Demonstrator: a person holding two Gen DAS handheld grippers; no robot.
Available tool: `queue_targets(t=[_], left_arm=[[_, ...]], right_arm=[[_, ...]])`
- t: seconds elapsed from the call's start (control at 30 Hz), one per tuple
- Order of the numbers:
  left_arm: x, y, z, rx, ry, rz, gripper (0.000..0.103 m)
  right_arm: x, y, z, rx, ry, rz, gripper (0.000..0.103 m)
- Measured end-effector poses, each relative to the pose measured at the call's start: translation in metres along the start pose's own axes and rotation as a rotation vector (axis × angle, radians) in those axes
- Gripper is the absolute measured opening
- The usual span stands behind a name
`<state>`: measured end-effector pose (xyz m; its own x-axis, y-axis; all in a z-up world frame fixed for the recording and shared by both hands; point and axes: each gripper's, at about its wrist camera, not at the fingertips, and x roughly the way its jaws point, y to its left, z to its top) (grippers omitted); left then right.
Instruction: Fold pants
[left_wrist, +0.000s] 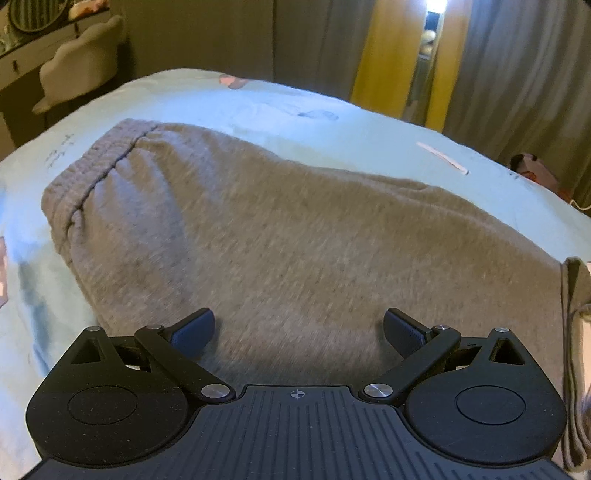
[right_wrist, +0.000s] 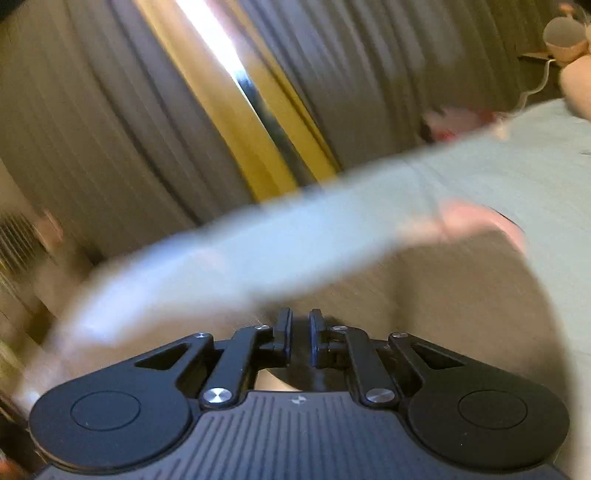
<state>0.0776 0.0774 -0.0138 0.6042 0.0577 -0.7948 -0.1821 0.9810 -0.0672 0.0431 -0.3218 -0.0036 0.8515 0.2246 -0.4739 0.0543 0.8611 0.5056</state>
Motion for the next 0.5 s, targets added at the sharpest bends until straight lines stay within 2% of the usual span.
queue_targets(t=[0.1, 0.17, 0.27, 0.4, 0.5], left_arm=[[-0.006, -0.005, -0.003, 0.028, -0.025, -0.017, 0.102], [-0.016, -0.017, -0.004, 0.079, -0.042, -0.073, 0.102], [-0.033, -0.051, -0.008, 0.134, -0.02, -0.246, 0.102], [-0.032, -0.12, -0.006, 0.118, 0.142, -0.568, 0.102], [-0.022, -0.17, 0.003, 0.129, 0.232, -0.671, 0.102]], right_arm=[[-0.014, -0.003, 0.009, 0.074, -0.089, -0.025, 0.01], [-0.028, -0.011, 0.005, 0.056, -0.081, -0.123, 0.01], [-0.06, -0.029, -0.011, 0.008, -0.073, -0.267, 0.011], [-0.097, -0.052, -0.034, 0.046, -0.067, -0.389, 0.012], [-0.104, -0.064, -0.047, 0.085, -0.05, -0.411, 0.02]])
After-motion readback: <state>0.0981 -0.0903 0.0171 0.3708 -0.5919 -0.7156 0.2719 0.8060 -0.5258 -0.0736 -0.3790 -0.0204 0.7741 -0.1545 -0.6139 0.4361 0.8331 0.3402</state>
